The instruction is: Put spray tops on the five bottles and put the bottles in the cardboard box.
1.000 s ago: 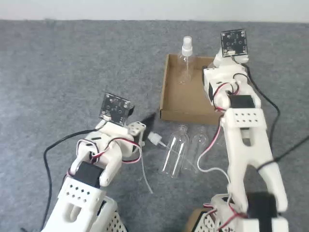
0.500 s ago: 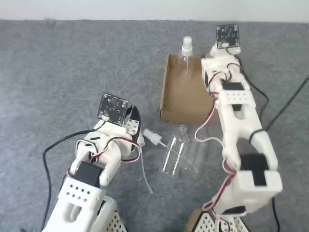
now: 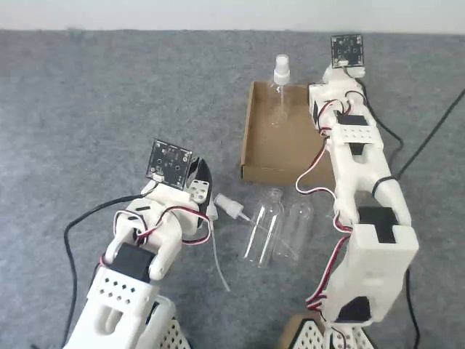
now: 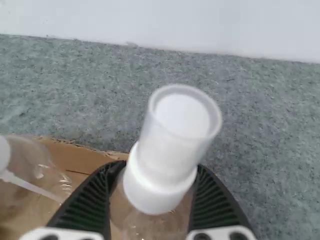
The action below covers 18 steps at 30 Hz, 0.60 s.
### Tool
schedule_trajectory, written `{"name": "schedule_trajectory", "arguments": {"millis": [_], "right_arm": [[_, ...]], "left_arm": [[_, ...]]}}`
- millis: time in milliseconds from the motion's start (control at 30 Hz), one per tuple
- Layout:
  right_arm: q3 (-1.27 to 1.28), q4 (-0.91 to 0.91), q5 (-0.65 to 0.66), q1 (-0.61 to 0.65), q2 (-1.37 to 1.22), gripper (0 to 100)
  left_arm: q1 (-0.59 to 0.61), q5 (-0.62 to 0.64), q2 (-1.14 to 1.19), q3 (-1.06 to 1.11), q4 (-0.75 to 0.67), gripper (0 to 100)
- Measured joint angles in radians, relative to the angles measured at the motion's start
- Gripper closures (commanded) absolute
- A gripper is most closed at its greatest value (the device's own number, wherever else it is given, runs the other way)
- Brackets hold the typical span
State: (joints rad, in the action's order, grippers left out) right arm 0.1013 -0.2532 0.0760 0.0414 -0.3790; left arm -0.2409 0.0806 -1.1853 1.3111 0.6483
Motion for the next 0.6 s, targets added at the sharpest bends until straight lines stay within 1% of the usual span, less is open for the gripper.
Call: {"name": "schedule_trajectory", "arguments": {"millis": [100,600], "right_arm": [[0.000,0.000,0.000,0.000,0.000,99.2],[0.000,0.000,0.000,0.000,0.000,99.2]], "left_arm": [[0.000,0.000,0.000,0.000,-0.020,99],[0.000,0.000,0.000,0.000,-0.020,99]]}}
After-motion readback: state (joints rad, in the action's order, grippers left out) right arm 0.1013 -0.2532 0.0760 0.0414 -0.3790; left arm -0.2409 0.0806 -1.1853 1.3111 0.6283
